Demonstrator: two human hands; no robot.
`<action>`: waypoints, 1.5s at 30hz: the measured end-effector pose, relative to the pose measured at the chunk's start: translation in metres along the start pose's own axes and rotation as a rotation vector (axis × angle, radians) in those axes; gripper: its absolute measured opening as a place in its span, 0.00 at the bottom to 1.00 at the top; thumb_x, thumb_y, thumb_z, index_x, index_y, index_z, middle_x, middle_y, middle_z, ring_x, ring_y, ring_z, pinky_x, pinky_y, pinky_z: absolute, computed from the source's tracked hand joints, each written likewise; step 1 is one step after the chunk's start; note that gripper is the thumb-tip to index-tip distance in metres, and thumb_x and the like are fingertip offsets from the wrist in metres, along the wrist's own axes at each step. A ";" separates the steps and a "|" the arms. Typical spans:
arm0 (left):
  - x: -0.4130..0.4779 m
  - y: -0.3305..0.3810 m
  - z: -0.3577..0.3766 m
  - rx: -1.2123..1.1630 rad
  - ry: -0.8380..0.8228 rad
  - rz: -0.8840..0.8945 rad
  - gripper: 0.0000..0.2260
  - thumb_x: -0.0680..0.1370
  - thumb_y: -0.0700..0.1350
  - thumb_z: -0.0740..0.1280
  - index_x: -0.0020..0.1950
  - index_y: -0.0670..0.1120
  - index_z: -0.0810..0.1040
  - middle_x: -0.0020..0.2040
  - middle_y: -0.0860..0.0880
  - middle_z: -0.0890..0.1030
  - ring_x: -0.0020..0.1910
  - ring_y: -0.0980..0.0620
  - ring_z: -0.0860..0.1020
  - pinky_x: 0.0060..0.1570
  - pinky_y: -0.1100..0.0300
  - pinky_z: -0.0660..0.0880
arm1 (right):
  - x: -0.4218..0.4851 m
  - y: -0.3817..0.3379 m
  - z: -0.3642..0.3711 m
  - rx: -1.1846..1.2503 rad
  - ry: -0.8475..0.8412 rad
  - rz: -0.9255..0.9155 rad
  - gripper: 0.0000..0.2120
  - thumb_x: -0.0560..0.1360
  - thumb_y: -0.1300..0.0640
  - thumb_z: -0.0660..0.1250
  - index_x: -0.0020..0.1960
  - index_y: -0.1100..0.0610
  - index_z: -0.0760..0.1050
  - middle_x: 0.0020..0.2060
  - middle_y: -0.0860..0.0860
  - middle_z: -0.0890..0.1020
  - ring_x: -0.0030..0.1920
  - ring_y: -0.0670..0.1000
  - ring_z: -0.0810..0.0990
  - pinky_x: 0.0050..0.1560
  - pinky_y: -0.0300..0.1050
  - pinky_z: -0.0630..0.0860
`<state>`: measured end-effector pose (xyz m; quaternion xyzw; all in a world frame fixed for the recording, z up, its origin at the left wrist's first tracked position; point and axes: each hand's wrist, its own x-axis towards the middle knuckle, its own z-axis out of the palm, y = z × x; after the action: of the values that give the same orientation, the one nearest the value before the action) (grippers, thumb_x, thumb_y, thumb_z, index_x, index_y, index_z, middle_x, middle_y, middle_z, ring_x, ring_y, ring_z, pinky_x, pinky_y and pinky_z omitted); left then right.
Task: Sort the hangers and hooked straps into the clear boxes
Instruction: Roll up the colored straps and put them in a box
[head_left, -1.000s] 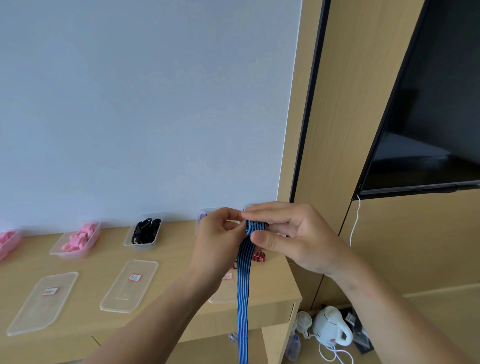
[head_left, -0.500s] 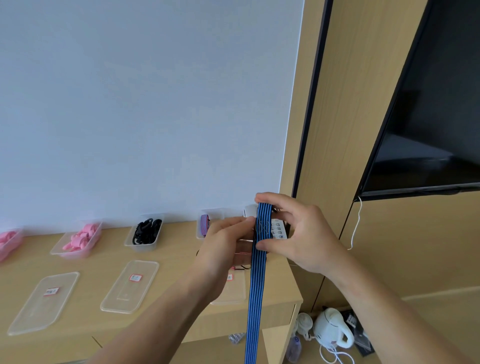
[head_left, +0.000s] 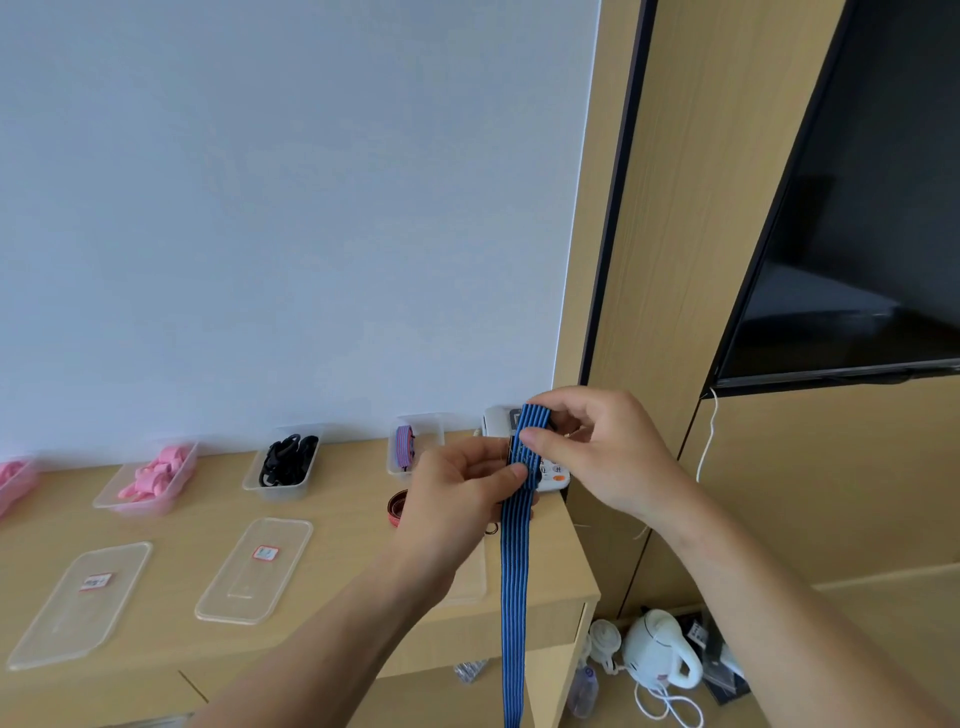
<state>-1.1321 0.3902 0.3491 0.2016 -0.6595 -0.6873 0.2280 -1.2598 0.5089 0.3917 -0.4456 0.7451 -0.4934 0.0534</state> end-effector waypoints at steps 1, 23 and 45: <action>-0.001 -0.001 0.001 0.005 0.003 0.000 0.08 0.80 0.35 0.70 0.57 0.43 0.86 0.47 0.42 0.88 0.48 0.39 0.87 0.51 0.48 0.85 | 0.001 0.000 -0.001 0.017 0.018 -0.012 0.07 0.74 0.60 0.76 0.50 0.50 0.84 0.40 0.44 0.86 0.42 0.44 0.84 0.46 0.46 0.80; -0.009 0.008 0.000 -0.111 0.006 -0.010 0.10 0.78 0.43 0.71 0.54 0.38 0.84 0.47 0.36 0.87 0.49 0.29 0.85 0.55 0.31 0.80 | -0.017 -0.004 -0.010 0.405 -0.311 -0.021 0.29 0.61 0.55 0.83 0.61 0.49 0.81 0.60 0.49 0.84 0.60 0.52 0.82 0.62 0.55 0.79; -0.020 0.010 0.003 -0.034 -0.007 0.009 0.05 0.81 0.41 0.72 0.53 0.41 0.86 0.45 0.37 0.87 0.45 0.38 0.87 0.45 0.50 0.85 | -0.016 -0.014 -0.004 -0.005 -0.008 -0.083 0.10 0.76 0.60 0.74 0.53 0.48 0.83 0.45 0.37 0.85 0.48 0.40 0.82 0.49 0.39 0.77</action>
<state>-1.1175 0.4039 0.3583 0.1924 -0.6494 -0.6980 0.2324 -1.2435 0.5214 0.3992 -0.4781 0.7269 -0.4918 0.0347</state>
